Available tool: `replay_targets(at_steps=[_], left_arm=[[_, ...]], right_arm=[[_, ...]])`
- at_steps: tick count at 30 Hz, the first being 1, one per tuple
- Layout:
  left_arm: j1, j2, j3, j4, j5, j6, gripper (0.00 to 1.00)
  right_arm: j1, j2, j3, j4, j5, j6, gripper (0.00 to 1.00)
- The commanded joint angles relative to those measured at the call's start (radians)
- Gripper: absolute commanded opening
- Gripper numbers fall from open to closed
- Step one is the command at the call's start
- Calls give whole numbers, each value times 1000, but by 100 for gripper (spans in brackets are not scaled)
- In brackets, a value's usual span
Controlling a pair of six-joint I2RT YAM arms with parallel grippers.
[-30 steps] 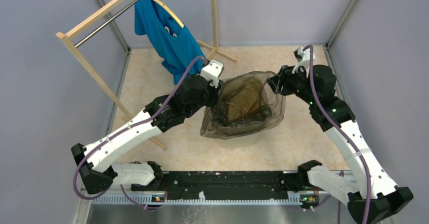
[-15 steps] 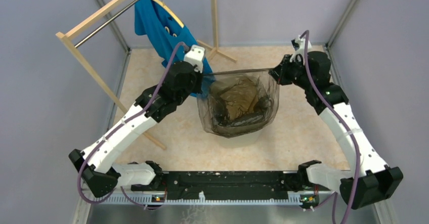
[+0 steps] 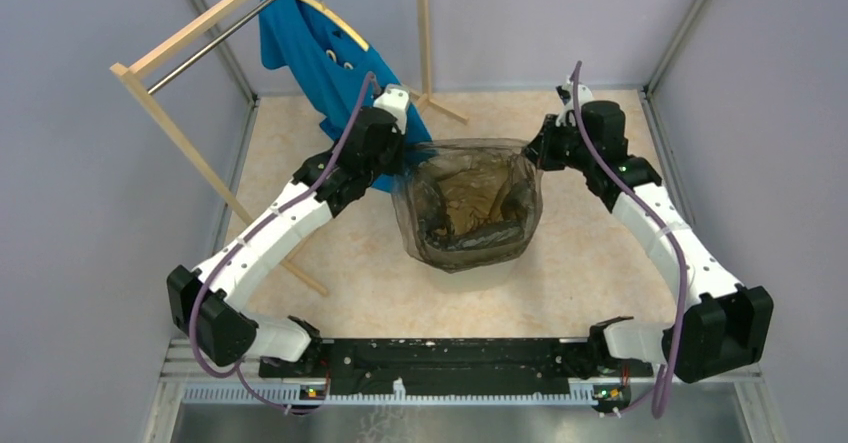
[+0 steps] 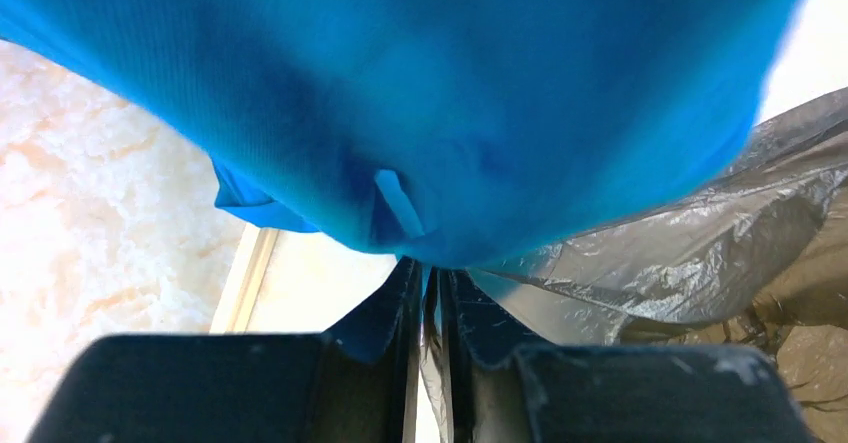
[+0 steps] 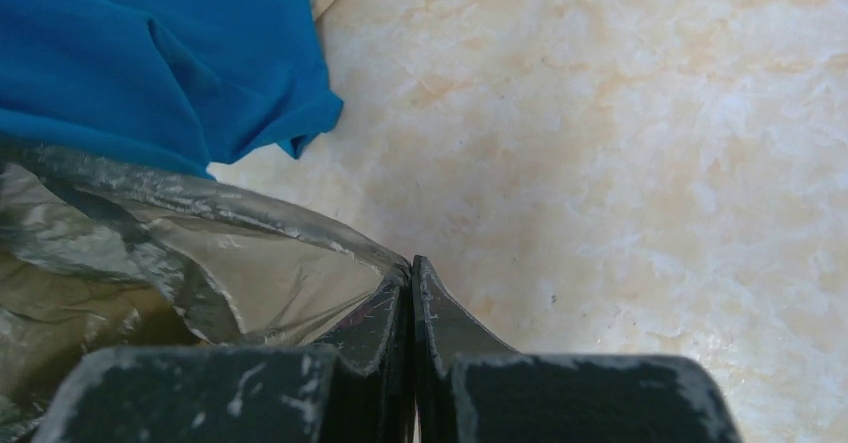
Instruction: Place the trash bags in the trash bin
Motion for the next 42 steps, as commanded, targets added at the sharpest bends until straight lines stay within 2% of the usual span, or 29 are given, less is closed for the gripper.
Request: replay_targets(at_steps=[1, 11, 15, 17, 19, 23, 27, 29, 34, 39, 42], left_arm=[[23, 10, -39, 80, 38, -41, 18], [39, -97, -248, 120, 124, -157, 20], [39, -139, -301, 113, 161, -185, 25], [39, -167, -302, 70, 140, -187, 30], [39, -204, -294, 18, 112, -183, 39], [40, -302, -285, -69, 88, -186, 50], [40, -394, -300, -139, 117, -246, 68], [40, -439, -324, -149, 164, -293, 74], [39, -571, -441, -80, 324, -427, 83], [40, -663, -584, 60, 436, -575, 82], [40, -673, -651, 165, 475, -628, 80]], right_arm=[[-17, 10, -64, 71, -24, 2, 0], [-17, -60, -257, 188, -138, 54, 6], [-17, -70, -270, 141, -129, 47, 12], [-17, -105, -246, 60, -93, 25, 19], [-17, -160, -214, -40, -28, -4, 32], [-17, -311, -169, -204, 86, -28, 58], [-17, -461, -159, -323, 158, -8, 72], [-17, -531, -165, -359, 157, 14, 75], [-17, -713, -237, -347, -8, 74, 76], [-17, -837, -332, -257, -186, 140, 82], [-17, -855, -407, -199, -260, 173, 81]])
